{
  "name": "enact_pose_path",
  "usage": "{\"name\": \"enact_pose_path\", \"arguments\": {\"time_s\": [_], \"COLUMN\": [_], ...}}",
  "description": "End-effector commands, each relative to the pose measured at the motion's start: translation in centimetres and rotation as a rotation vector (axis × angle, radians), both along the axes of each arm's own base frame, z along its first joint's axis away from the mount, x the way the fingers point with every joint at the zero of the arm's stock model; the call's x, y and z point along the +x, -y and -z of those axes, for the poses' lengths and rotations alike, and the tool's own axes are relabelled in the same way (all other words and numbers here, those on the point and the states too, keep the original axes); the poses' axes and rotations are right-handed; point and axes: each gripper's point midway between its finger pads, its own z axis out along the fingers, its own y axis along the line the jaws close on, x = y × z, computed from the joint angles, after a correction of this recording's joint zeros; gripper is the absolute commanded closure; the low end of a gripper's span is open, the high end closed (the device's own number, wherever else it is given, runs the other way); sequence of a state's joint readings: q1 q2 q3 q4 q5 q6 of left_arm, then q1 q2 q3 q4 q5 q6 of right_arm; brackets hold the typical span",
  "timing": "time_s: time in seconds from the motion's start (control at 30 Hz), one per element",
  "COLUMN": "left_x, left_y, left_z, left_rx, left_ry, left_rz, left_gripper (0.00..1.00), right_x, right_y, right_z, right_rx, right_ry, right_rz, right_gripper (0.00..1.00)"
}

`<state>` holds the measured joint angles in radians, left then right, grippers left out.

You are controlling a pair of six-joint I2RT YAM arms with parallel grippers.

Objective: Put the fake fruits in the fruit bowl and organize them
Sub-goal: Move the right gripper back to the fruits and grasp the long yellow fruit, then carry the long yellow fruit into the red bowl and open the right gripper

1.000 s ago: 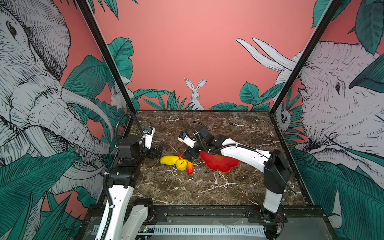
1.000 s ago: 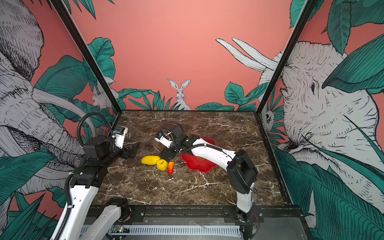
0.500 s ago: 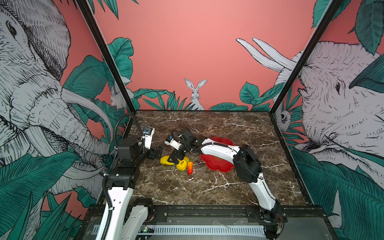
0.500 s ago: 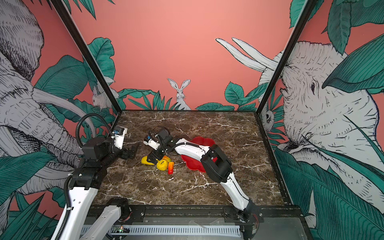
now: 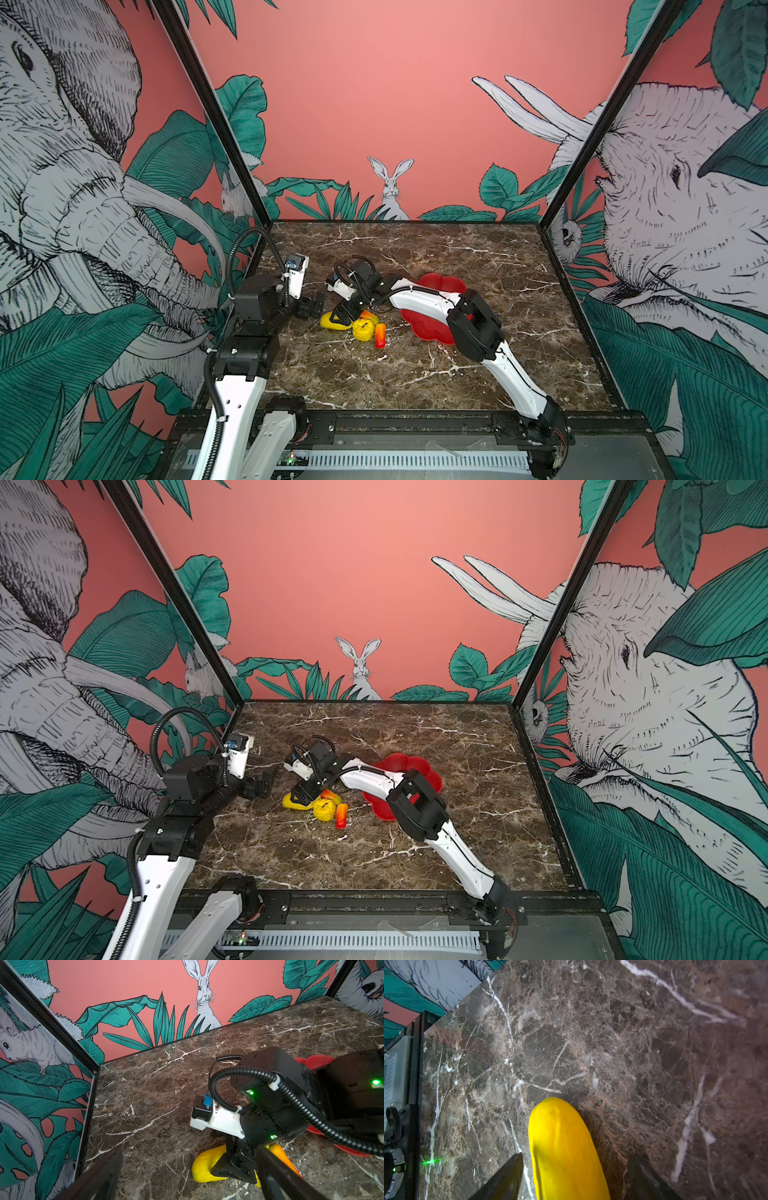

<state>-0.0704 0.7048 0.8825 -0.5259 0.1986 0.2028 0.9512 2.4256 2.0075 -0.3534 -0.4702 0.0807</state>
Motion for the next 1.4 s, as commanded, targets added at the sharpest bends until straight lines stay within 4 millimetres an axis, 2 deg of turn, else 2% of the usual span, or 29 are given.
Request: {"name": "enact_pose_path", "arguments": {"time_s": [0.0,0.2,0.37,0.47,0.5,0.67,0.77,0.87,0.93,1.07,1.17,1.27,1.37], "left_x": [-0.2,-0.1,-0.1,0.0,0.0,0.0,0.0,0.0,-0.1,-0.1,0.0,0.0,0.0], "left_y": [0.1,0.0,0.0,0.0,0.0,0.0,0.0,-0.1,-0.1,-0.1,-0.1,-0.1,0.0], "left_z": [0.4,0.5,0.5,0.6,0.5,0.6,0.6,0.5,0.5,0.4,0.5,0.5,0.5], "left_rx": [0.008,0.011,0.013,0.014,0.014,0.015,0.016,0.017,0.017,0.017,0.016,0.015,0.014], "left_ry": [-0.009,-0.012,-0.015,-0.016,-0.016,-0.016,-0.016,-0.012,-0.012,-0.010,-0.013,-0.013,-0.013], "left_rz": [0.012,0.010,0.009,0.008,0.007,0.007,0.007,0.004,0.003,0.003,0.005,0.007,0.008], "left_gripper": [0.00,0.00,0.00,0.00,0.00,0.00,0.00,0.00,0.00,0.00,0.00,0.00,0.00], "right_x": [-0.3,-0.4,-0.5,-0.2,-0.1,0.7,1.7,3.1,3.8,4.8,4.9,4.8,4.1], "right_y": [-0.6,-0.5,-0.4,-0.5,-0.5,0.0,1.0,3.5,5.9,12.7,18.2,22.9,26.1], "right_z": [0.4,0.8,-0.7,-3.9,-4.9,-10.3,-12.8,-14.3,-14.8,-14.3,-12.9,-11.0,-7.9], "right_rx": [-0.009,-0.033,-0.027,0.005,0.018,0.078,0.114,0.120,0.105,0.033,-0.047,-0.133,-0.208], "right_ry": [-0.002,0.004,0.020,0.072,0.092,0.168,0.187,0.207,0.224,0.248,0.250,0.252,0.215], "right_rz": [-0.007,-0.012,-0.028,-0.041,-0.047,-0.049,-0.020,0.037,0.081,0.189,0.279,0.363,0.418], "right_gripper": [0.28,0.47,0.57,0.72,0.74,0.76,0.78,0.79,0.80,0.81,0.81,0.81,0.81]}}
